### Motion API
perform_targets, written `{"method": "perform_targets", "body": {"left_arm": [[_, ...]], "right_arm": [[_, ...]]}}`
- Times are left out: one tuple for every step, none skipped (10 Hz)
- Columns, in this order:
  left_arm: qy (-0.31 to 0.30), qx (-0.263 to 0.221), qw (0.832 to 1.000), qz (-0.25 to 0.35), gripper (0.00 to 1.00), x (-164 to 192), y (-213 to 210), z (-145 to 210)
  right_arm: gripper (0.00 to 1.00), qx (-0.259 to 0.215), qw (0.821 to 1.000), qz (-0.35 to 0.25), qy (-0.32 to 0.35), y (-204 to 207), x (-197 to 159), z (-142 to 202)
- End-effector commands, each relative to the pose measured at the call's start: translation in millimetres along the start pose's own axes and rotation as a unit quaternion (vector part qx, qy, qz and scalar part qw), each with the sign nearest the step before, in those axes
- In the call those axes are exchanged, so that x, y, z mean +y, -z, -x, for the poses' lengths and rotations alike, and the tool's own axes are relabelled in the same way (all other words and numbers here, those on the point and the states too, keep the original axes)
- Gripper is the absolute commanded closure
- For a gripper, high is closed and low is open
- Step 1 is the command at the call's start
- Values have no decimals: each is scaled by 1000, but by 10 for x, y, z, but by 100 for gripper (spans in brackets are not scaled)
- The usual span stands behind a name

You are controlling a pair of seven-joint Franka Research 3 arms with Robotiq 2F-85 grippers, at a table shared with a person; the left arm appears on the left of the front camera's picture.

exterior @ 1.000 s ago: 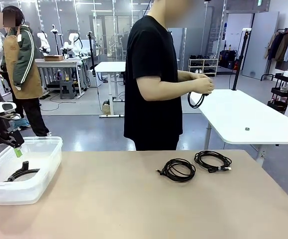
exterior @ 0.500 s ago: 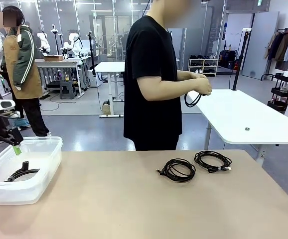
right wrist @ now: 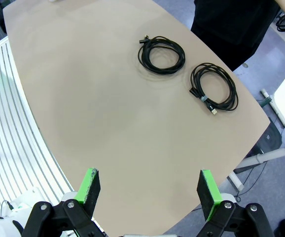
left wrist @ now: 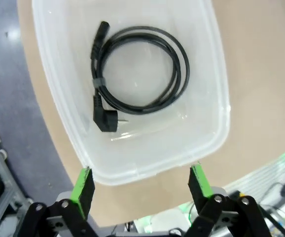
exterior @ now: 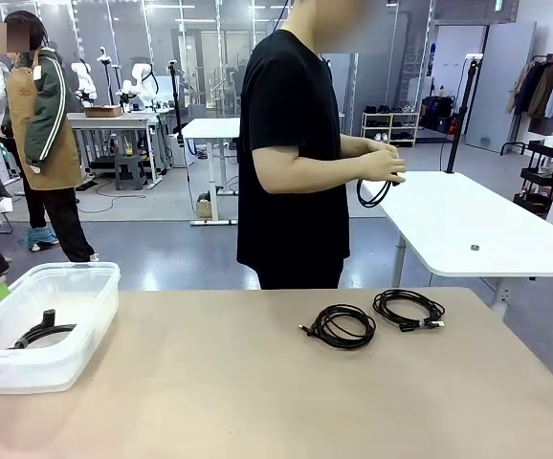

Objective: Organize and store the cables.
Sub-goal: Place the Power Cable into the Organizing box.

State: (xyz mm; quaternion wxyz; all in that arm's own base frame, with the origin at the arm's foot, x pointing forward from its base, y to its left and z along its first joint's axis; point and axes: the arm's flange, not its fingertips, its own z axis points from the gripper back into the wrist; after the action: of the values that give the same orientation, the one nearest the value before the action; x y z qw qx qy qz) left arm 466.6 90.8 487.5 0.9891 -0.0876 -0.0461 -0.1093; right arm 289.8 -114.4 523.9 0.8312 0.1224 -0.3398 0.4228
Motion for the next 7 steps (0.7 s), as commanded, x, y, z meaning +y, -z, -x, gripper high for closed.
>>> {"method": "perform_targets", "body": {"left_arm": [[37,-41,998,28,3,-10,61,274],[62,-54,996,34,3,-26,53,441],[98,-82,991,39,3,-35,84,573],[149,-114,981,54,3,-34,109,736],[193,-137,969,74,3,-21,101,943],[217,-168,958,89,3,-20,25,1209],[233,-200,949,75,3,-66,-33,1420]], "right_arm": [[0,-2,1000,0,-3,-8,-2,1],[0,-2,1000,0,-3,-8,-2,1],[0,-2,1000,0,-3,-8,-2,1],[0,-2,1000,0,-3,-8,-2,1],[0,-2,1000,0,-3,-8,-2,1],[0,-2,1000,0,-3,-8,-2,1],[0,-2,1000,0,-3,-8,-2,1]]}}
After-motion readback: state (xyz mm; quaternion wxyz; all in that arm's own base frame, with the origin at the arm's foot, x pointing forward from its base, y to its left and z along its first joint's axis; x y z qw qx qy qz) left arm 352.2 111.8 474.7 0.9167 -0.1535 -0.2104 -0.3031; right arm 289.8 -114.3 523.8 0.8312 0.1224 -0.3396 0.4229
